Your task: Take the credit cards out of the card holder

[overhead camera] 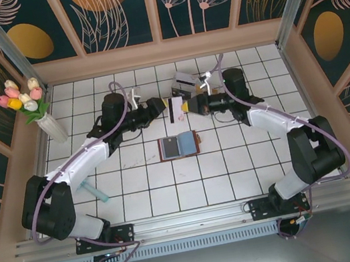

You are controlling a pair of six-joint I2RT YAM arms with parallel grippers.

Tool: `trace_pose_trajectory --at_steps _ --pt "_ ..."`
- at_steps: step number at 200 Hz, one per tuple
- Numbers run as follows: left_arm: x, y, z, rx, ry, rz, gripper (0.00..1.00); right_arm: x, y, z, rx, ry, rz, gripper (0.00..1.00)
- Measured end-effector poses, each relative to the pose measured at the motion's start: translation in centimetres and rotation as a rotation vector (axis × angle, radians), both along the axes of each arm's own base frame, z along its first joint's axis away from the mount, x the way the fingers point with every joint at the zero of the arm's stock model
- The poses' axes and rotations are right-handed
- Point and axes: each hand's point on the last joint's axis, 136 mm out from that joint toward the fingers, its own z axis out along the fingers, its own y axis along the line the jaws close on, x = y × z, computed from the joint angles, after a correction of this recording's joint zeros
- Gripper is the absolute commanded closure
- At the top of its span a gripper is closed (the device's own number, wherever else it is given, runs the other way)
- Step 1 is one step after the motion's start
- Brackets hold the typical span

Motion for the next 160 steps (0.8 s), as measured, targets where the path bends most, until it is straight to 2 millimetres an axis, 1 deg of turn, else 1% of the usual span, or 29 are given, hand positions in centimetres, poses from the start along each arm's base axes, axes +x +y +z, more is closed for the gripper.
trace_pose_trajectory --at_steps 13,31,48,57,67,80,96,106,108,120,141,160 --pt "0.2 -0.7 2.1 -0.059 -0.038 -0.032 0.34 0.3 0.0 1.6 0.027 -0.022 0.012 0.98" --pt "0.4 -1.5 4.2 -0.125 -0.085 -0.069 0.52 0.2 0.2 3.5 0.058 -0.052 0.042 0.97" --pt "0.3 -2.0 5.4 -0.166 -0.106 -0.097 0.65 0.1 0.4 4.7 0.078 -0.071 0.063 0.97" --pt "0.4 -2.2 5.7 -0.179 -0.116 -0.109 0.71 0.0 0.4 5.1 0.086 -0.076 0.072 0.97" --pt "0.4 -2.4 6.2 -0.195 -0.129 -0.123 0.81 -0.1 0.4 5.4 0.097 -0.070 0.080 0.96" --pt "0.4 -2.5 6.5 -0.209 -0.137 -0.133 0.91 -0.1 0.3 5.6 0.107 -0.065 0.085 0.91" --pt "0.2 -2.7 7.3 -0.235 -0.153 -0.145 1.00 0.3 0.3 5.5 0.114 -0.024 0.069 0.75" --pt "0.2 -2.7 7.8 -0.247 -0.166 -0.147 1.00 0.5 0.2 5.5 0.123 -0.021 0.054 0.63" --pt "0.2 -2.7 7.9 -0.249 -0.166 -0.146 1.00 0.5 0.2 5.5 0.126 -0.011 0.050 0.59" --pt "0.4 -2.6 8.2 -0.262 -0.172 -0.136 1.00 0.8 0.0 5.3 0.141 -0.002 0.009 0.50" --pt "1.0 -2.3 8.9 -0.279 -0.181 -0.091 1.00 0.9 -0.3 4.7 0.171 0.045 -0.077 0.48" --pt "1.2 -1.8 9.7 -0.288 -0.196 -0.047 1.00 0.8 0.4 5.0 0.215 0.071 -0.132 0.53"
